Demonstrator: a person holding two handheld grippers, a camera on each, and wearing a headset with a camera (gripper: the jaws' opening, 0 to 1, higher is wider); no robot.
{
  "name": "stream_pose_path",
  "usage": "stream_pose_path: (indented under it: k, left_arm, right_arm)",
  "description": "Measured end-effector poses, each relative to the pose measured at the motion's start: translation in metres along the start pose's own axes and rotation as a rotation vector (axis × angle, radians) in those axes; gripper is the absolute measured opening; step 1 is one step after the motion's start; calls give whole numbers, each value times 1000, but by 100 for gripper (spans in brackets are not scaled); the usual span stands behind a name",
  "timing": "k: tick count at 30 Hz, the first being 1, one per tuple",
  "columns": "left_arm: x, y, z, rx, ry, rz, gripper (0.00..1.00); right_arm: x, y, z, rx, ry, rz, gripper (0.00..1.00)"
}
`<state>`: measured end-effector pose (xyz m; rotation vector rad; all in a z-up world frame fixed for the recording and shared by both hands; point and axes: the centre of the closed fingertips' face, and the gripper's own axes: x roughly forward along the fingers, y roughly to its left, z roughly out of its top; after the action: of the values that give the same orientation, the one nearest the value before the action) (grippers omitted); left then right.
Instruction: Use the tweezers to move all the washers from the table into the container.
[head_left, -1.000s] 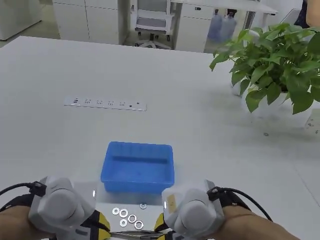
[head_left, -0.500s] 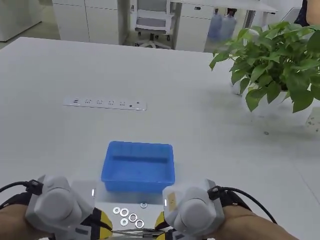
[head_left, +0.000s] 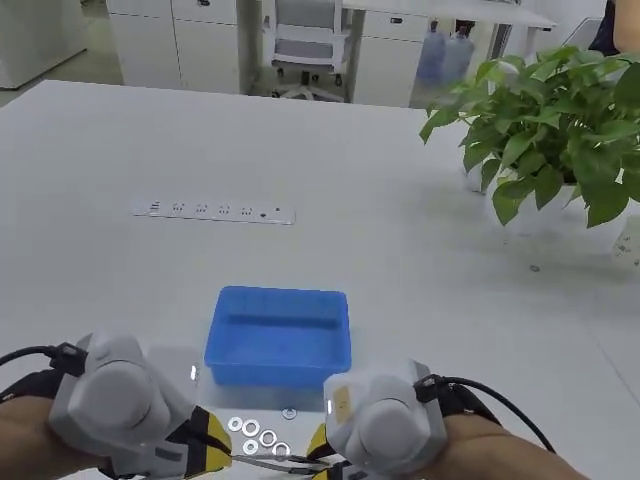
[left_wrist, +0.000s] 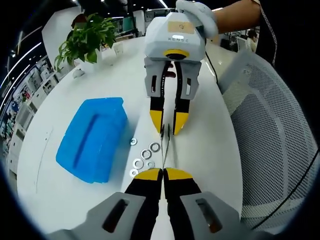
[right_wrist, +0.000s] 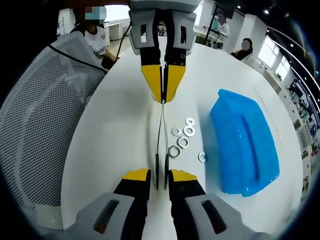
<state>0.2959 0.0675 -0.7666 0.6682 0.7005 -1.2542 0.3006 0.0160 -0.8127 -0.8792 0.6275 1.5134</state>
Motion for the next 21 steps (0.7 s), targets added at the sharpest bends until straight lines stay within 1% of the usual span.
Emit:
stream_pose_path:
  k: [7,12,16,18,21]
  left_arm:
    - [-6,2,16,27,-18,10,6]
    - [-8,0,26,51,-30,4,6]
    - [-9,-3,36,55,-51,-5,6]
    - [-10,-4,41,55,-61,-9,6]
    - [-11,-3,47,63,-70,-11,6]
  right_arm:
    - [0,-1,7,12,-32,-1,16]
    - [0,-1,8,22,-38,-5,16]
    - [0,0,7,30,-40,-5,15]
    - [-2,-1,7,37,-40,-5,12]
    - [-4,-1,8,41,-44,-6,12]
